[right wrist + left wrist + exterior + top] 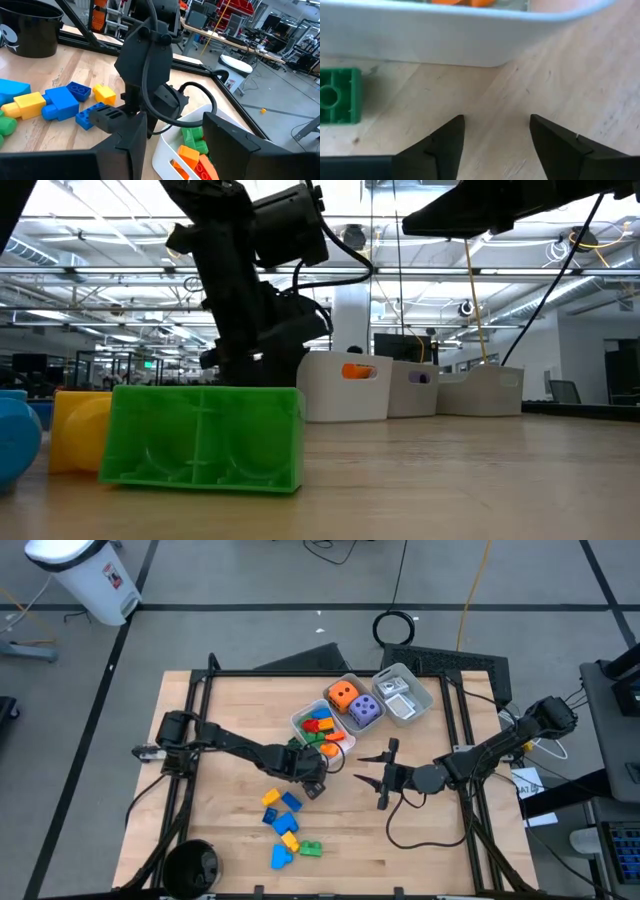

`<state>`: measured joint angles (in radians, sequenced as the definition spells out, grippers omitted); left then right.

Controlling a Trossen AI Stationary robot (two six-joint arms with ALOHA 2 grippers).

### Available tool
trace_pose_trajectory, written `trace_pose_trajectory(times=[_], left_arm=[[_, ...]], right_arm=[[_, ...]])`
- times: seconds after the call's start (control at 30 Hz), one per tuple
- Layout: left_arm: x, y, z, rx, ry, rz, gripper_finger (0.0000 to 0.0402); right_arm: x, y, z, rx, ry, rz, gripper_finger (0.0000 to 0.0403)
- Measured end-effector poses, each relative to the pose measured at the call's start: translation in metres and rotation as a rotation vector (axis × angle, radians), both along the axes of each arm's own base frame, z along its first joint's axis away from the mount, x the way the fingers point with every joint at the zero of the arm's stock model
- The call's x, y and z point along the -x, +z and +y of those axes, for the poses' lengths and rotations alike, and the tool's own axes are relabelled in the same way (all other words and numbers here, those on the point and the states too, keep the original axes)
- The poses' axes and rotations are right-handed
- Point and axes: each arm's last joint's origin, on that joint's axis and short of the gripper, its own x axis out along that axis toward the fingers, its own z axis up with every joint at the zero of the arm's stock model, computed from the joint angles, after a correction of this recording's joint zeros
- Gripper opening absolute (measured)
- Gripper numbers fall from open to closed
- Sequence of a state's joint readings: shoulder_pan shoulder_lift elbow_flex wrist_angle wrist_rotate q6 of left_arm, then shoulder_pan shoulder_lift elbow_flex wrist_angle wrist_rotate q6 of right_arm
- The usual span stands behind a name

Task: Pick & Place Toys
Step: Put the green game piece into the white bin

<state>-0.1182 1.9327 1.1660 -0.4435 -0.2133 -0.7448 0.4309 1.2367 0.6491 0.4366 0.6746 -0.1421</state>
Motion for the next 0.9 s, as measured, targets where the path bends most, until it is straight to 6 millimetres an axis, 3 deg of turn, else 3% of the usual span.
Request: trace_pose_trajectory(times=[0.1, 0.2, 0.33, 0.47, 0.63, 0.9], left_arm=[[0.005, 0.008, 0.000, 0.037, -0.033, 0.029, 0.0217], [0.017, 0.029, 0.000, 0.022, -0.031, 0.041, 0.0209], [0.033, 0.063, 0.004, -0.104, 0.001, 0.009, 0.0200], [0.047, 0.083, 0.010, -0.224, 0.008, 0.007, 0.0196], [0.045, 0.080, 0.028, -0.275, 0.062, 0.032, 0.0193], [0.042, 0.036, 0.053, -0.272, 0.105, 0.128, 0.0191]], right_arm=[[0.000, 0.000, 0.000, 0.000, 0.000, 0.000, 0.0164], [0.000, 0.000, 0.000, 0.000, 0.000, 0.001, 0.0164], [0.000, 0.000, 0.000, 0.000, 0.000, 0.001, 0.0164], [0.000, 0.000, 0.000, 0.000, 0.000, 0.001, 0.0164], [0.000, 0.000, 0.000, 0.000, 0.000, 0.000, 0.0164], [0.000, 0.000, 0.000, -0.001, 0.003, 0.002, 0.0164]])
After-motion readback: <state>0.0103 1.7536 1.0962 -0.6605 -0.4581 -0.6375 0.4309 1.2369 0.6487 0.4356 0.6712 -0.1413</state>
